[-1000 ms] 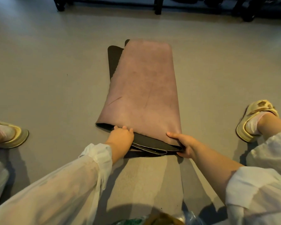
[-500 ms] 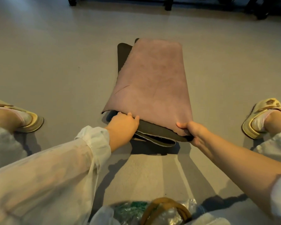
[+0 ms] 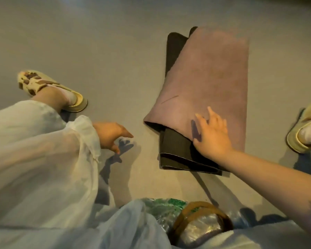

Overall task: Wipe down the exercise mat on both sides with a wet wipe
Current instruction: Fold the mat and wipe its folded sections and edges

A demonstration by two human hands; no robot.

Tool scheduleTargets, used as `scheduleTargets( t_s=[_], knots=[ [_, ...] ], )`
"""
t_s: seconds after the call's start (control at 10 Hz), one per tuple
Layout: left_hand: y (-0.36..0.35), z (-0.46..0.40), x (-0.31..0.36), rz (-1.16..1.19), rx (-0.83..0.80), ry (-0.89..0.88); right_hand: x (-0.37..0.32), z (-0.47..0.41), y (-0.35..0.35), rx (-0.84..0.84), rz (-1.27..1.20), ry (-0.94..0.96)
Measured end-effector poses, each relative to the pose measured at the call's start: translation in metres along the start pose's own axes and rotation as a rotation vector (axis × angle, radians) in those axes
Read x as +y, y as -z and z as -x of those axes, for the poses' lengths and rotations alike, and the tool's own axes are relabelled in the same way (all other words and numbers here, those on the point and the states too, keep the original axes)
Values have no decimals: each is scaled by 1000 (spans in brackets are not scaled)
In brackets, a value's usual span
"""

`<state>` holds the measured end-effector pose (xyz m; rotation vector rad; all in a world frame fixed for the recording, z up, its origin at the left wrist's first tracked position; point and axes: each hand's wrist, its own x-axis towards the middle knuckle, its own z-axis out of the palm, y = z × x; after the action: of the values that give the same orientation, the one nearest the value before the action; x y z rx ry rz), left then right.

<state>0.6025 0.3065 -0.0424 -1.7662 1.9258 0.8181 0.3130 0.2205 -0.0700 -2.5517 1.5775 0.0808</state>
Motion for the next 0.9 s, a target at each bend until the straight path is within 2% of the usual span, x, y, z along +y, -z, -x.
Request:
scheduleTargets(
  t_s=[0.2, 0.3, 0.5, 0.6, 0.7, 0.8, 0.9],
  knots=[
    [-50, 11, -21, 203, -274, 282, -56, 0, -21, -100, 164, 505],
    [-82, 10, -26, 203, -359, 365, -77, 7, -38, -153, 272, 673],
    [-97, 3, -23, 176, -348, 383, -98, 11, -48, -219, 282, 747],
    [-86, 2, -32, 258, -80, 177, -98, 7, -47, -215, 202, 729],
    [-58, 4, -28, 548, 245, 83, -101, 4, -45, -198, 75, 681],
    [-27, -1, -12, 800, 344, 32, -103, -5, -40, -169, -176, 594],
    [0, -4, 1, 1065, 408, -16, -105, -22, -30, -164, -561, 381]
  ],
)
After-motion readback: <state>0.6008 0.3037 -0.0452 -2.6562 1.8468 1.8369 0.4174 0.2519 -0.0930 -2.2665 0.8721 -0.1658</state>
